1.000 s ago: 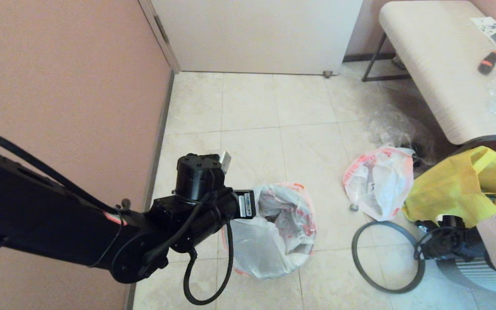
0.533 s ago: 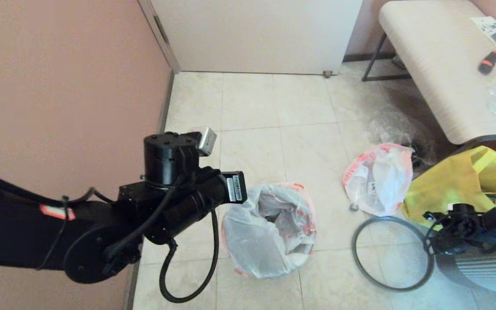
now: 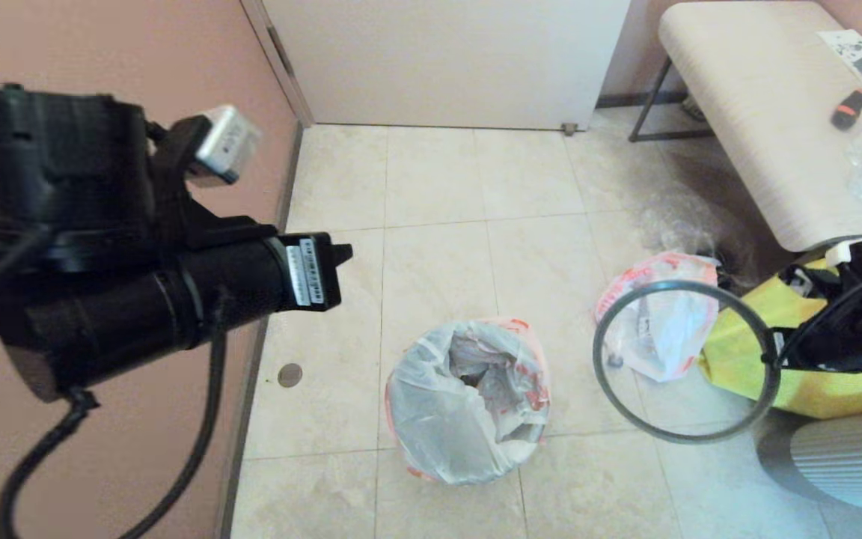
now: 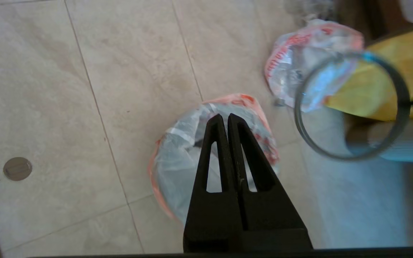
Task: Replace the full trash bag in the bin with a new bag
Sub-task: Place the trash can ring on the trash can
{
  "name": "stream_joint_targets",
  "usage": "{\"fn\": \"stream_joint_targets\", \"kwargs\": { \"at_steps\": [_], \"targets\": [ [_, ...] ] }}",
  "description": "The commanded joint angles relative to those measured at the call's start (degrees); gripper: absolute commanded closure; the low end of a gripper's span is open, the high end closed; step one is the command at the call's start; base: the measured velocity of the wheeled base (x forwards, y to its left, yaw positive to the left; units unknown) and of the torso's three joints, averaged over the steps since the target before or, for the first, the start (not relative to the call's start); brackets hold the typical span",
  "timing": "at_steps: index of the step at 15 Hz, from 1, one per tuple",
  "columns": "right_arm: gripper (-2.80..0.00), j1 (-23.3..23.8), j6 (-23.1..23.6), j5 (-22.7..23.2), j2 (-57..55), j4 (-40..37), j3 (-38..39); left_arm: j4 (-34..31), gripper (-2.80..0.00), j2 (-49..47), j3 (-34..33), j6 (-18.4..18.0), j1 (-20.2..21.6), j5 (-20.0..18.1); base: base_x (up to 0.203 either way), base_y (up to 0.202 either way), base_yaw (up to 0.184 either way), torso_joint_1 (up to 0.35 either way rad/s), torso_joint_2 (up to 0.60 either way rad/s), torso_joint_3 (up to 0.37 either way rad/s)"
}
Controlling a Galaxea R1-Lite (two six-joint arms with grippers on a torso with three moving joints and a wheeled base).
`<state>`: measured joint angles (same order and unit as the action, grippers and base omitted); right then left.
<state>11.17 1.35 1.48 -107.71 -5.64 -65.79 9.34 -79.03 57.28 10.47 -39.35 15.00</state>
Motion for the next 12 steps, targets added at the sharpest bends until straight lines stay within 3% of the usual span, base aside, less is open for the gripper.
{"fn": "stream_joint_targets", "kwargs": {
  "at_steps": [1,3,5,7,12],
  "targets": [
    [0.00,-5.2,-2.4,-2.3,15.2,-5.6,-0.5,-4.6,0.00,6.6,2.5,0.1,0.0,-0.5,0.000,0.000,0.000,0.000,0.00,0.000],
    [0.00,-12.2,-5.9,-7.6,21.7,-18.0,-7.1,-5.9,0.00,8.8,3.7,0.2,0.0,-1.5,0.000,0.000,0.000,0.000,0.00,0.000],
    [0.00,-17.2,-8.6,-9.4,23.4,-26.3,-11.6,-6.1,0.00,9.8,3.7,0.1,-0.3,-1.6,0.000,0.000,0.000,0.000,0.00,0.000],
    [0.00,-23.2,-13.2,-10.0,22.7,-27.8,-13.6,-6.1,0.00,10.6,3.7,0.1,-1.3,-1.6,0.000,0.000,0.000,0.000,0.00,0.000],
    [0.00,-33.4,-19.6,-10.2,11.3,-28.2,-18.2,-5.9,0.00,8.9,3.7,0.2,-0.9,-1.6,0.000,0.000,0.000,0.000,0.00,0.000]
  ]
}}
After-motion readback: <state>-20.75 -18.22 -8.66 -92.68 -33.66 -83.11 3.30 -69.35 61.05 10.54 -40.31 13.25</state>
